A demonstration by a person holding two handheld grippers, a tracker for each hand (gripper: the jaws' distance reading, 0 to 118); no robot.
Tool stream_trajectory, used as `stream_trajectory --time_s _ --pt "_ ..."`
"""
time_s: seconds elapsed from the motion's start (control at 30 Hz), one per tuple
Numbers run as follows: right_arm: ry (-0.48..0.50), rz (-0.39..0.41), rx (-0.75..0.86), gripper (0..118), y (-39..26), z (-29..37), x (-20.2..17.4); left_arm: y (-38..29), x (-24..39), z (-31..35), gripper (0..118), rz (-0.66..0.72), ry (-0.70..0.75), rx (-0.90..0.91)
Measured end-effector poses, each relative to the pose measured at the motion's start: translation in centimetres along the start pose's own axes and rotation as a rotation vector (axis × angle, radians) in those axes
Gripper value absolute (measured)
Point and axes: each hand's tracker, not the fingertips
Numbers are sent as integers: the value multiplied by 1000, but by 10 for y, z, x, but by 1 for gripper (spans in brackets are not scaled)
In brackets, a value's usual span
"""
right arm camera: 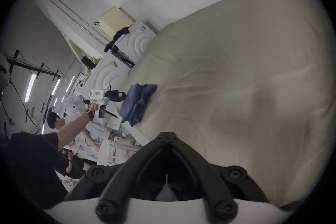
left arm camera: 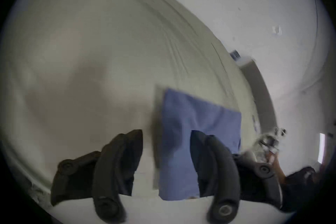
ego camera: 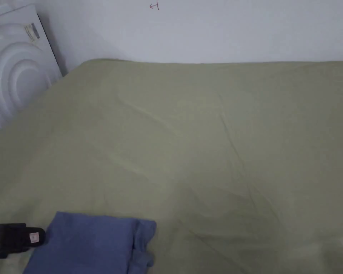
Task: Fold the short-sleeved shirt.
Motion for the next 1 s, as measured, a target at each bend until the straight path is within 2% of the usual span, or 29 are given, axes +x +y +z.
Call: stream_trajectory --time_s 0.1,0.17,0.2,0.23,0.33,0.37,0.4,0.47,0.53,0.63,0.7,0.83,0.9,1.0 --pt "32 7 75 1 5 24 -9 4 42 54 61 24 43 211" --pt "-9 46 128 1 10 44 -14 -3 99 80 60 -62 95 320" --pt "-66 73 152 1 13 58 -15 -8 135 88 57 -117 172 371" --pt "-112 97 182 1 17 70 -16 -15 163 91 51 -146 190 399" --pt "-249 183 285 1 28 114 -14 -41 244 83 6 -307 292 434" --pt "-288 200 314 1 31 126 -14 -53 268 78 5 -352 329 476" --pt "-375 244 339 1 35 141 -15 -65 291 72 4 -356 291 502" --pt "-498 276 393 1 40 166 -12 -90 326 58 2 -332 263 543" --pt "-586 286 460 1 41 189 -11 -113 369 40 1 -321 252 549" --pt "-759 267 540 1 38 210 -16 -147 424 12 1 -413 289 610" --pt "-794 280 583 1 29 217 -18 -163 450 -5 1 -410 257 607" --pt "-843 323 621 1 -4 215 -26 -206 499 -25 1 -535 270 683" --pt "-892 352 657 1 -25 209 -30 -225 507 -31 1 -575 281 706" --pt "-938 344 672 1 -52 203 -33 -252 512 -36 1 -577 314 715"
